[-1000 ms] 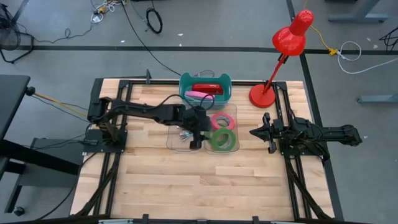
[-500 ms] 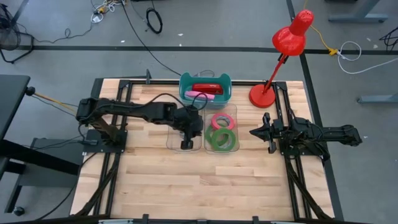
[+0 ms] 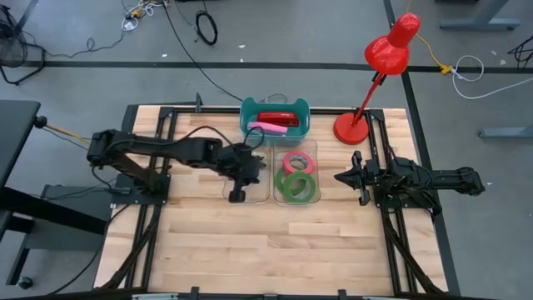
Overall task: Pick and place Stapler, Stapler remover, tape
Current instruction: Return to Home Position
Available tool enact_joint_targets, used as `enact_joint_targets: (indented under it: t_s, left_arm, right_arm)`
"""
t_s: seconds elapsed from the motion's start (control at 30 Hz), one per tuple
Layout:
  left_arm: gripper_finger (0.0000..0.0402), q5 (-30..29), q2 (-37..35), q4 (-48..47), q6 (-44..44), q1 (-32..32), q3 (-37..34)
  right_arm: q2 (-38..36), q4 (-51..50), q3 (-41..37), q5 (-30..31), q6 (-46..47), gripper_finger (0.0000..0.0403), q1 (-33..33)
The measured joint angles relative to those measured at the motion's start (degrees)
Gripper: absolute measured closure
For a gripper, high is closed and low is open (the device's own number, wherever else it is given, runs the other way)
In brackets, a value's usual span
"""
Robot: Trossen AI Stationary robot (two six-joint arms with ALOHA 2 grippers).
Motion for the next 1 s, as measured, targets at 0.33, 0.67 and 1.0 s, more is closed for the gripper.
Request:
enact_joint_targets:
  t_s: [0.33, 0.67, 1.0]
  left_arm:
    - [0.0398, -0.5, -12.4, 9.7, -4.5, -3.4, -17.9]
    - [0.0398, -0.2, -24.2, 21.0, -7.7, -5.6, -35.2]
    - [0.0399, -0.3, -33.7, 27.0, -6.8, -5.6, -48.0]
  right_arm:
    - [0.0, 0.0, 0.0, 0.0, 0.0, 0.0396, 0.0]
    - [0.0, 0.0, 0.0, 0.0, 0.0, 0.0396, 0.0]
    - [0.0, 0.0, 0.0, 0.0, 0.0, 0.0396, 0.0]
